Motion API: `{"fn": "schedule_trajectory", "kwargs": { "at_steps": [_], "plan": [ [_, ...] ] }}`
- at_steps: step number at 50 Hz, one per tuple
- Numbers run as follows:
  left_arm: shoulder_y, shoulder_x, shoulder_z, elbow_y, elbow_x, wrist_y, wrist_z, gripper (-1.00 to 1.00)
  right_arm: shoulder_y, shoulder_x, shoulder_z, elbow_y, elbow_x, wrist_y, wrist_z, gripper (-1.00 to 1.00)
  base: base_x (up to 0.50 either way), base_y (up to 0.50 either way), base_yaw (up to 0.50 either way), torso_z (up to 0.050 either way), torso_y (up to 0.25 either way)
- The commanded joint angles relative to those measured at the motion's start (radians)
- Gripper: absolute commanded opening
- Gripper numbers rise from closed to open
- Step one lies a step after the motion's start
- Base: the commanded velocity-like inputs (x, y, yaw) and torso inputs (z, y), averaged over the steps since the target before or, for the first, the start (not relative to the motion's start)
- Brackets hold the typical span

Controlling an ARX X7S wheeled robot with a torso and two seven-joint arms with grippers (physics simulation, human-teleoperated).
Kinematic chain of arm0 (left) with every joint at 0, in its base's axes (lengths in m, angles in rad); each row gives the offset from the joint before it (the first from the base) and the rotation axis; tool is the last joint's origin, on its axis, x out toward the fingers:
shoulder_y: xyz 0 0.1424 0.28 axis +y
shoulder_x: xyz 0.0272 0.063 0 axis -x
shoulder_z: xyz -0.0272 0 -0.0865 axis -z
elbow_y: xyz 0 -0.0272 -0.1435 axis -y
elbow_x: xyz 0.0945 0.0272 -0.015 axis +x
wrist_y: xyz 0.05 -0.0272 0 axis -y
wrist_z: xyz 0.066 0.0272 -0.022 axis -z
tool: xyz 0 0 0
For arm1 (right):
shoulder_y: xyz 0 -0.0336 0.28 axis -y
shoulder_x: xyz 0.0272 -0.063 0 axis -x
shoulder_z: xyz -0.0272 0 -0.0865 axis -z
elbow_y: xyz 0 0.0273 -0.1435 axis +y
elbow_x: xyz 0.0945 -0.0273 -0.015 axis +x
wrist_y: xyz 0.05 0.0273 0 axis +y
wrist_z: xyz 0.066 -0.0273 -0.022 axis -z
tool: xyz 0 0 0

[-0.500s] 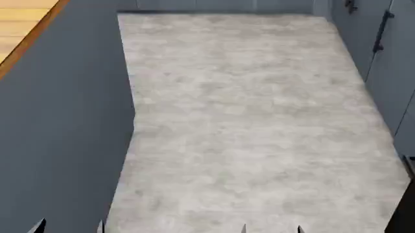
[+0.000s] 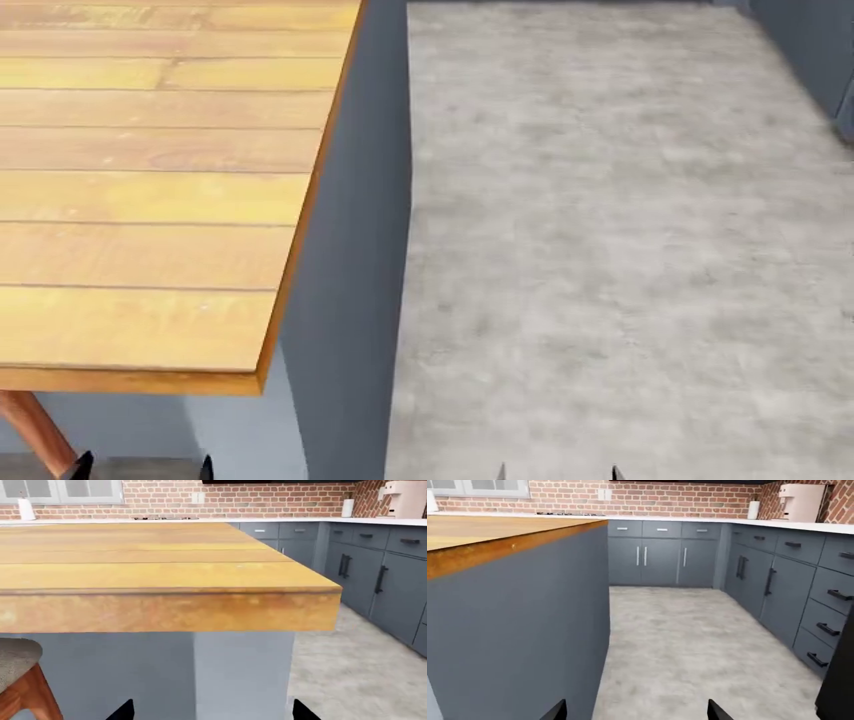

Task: Place the cup inside the bowl on the dining table and move the bowl to any counter.

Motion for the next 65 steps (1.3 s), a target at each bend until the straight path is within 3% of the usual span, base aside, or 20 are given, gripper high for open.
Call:
{"fn": "schedule_trajectory", "kwargs": {
  "at_steps": [1, 13, 65],
  "plan": [
    [0.0, -0.019, 0.022, -0.001, -0.019, -0.001, -0.023, 1.0, 0.003, 0.019, -0.023, 0.001, 0.013, 0.007, 0.025, 1.0, -0.5, 0.0, 0.0, 0.0, 0.0],
    [-0.003, -0.034, 0.04, -0.002, -0.033, -0.002, -0.038, 1.0, 0.001, 0.036, -0.051, -0.001, 0.011, 0.0, 0.041, 1.0, -0.42, 0.12, 0.0, 0.0, 0.0],
    [0.0, -0.083, 0.092, 0.002, -0.083, 0.016, -0.093, 1.0, 0.009, 0.085, -0.111, -0.001, 0.052, -0.009, 0.09, 1.0, -0.18, 0.5, 0.0, 0.0, 0.0]
  ]
}}
